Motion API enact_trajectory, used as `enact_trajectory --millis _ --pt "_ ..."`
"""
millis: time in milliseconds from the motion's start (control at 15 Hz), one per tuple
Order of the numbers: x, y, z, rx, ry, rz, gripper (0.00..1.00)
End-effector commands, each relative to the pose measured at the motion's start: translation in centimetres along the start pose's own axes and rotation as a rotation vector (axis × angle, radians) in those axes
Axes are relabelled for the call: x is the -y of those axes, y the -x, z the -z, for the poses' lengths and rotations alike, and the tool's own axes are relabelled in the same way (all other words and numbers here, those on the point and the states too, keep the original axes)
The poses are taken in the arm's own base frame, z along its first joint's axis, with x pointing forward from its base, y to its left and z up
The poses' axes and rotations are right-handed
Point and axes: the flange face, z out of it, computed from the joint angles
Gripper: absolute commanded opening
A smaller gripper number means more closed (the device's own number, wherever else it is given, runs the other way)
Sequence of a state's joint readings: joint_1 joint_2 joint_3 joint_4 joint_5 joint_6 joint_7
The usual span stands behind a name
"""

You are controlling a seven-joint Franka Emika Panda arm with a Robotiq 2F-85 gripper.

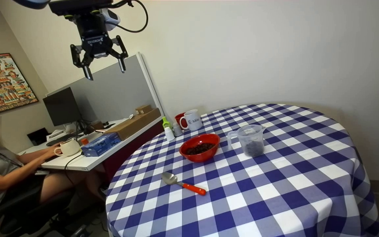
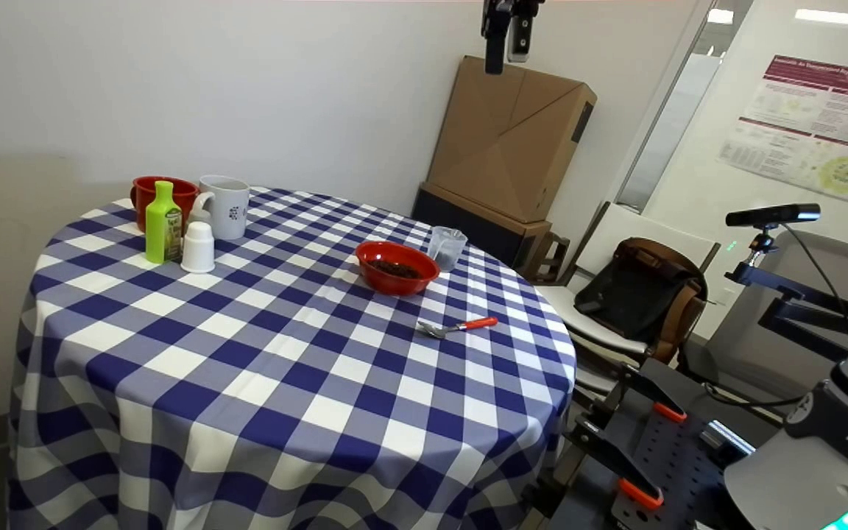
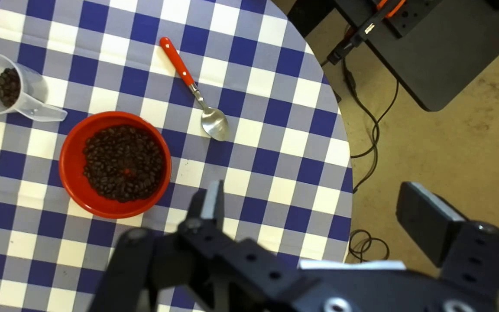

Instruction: Pick up the jar and pour some of its contents into the bowl

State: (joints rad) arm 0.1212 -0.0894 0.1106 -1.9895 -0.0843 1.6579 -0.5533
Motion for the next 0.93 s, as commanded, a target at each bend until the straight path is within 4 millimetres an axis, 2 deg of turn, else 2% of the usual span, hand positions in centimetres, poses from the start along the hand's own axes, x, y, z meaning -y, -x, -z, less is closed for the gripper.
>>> enact_trajectory --millis 0,133,467,733,867 --pt "0.7 0.0 0.5 -0.004 0.006 0.001 1.00" --pt "1.2 0.2 1.1 -0.010 0.013 -0.001 1.00" --pt "1.1 0.4 0.8 -0.006 0.011 -0.007 1.00" --pt "-4.3 0.0 -2.2 0.029 -0.002 -0.047 1.00" --pt "-5.1 -0.4 -2.8 0.037 -0.012 -0.048 1.00"
